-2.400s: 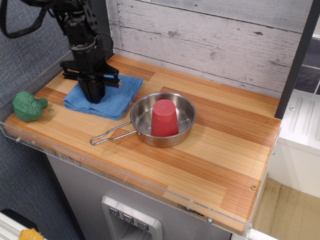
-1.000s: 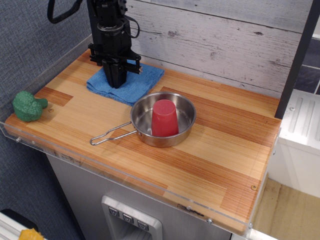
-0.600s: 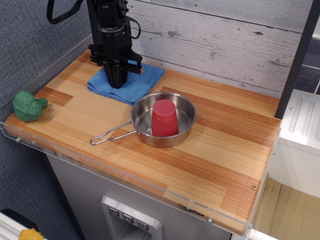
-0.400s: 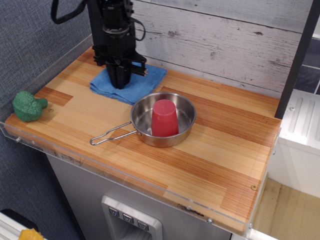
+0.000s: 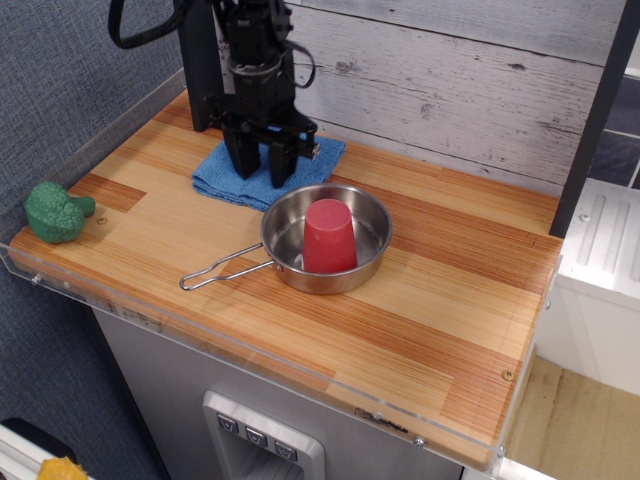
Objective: Slide blue cloth upward to the back of the table.
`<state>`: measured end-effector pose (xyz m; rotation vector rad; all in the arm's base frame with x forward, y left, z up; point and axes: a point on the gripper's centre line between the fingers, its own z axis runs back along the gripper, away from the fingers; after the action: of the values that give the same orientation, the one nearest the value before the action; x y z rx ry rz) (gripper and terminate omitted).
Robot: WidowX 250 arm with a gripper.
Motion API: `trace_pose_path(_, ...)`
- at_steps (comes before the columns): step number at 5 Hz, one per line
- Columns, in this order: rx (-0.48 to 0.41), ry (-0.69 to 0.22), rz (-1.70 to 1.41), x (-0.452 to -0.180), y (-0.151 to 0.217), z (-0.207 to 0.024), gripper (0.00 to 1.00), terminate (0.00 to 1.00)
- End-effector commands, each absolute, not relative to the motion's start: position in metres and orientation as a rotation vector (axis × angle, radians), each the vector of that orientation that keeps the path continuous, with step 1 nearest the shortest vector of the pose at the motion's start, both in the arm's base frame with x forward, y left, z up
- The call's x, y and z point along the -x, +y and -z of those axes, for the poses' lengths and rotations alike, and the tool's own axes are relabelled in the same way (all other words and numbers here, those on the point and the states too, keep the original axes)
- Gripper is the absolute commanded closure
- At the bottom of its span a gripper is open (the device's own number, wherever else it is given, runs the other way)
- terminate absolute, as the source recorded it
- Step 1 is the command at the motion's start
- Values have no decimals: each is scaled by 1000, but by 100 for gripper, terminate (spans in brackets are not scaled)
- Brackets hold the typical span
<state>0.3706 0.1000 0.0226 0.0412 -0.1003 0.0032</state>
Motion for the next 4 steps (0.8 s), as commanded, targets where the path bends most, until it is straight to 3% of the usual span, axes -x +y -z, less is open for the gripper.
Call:
trace_pose_path(1, -96, -238, -20, -371, 106, -76, 0, 0)
trace_pose_path(2, -96, -271, -33, -369, 107, -93, 0, 0)
trace_pose_path(4, -123, -176, -60, -342, 106, -108, 0, 0)
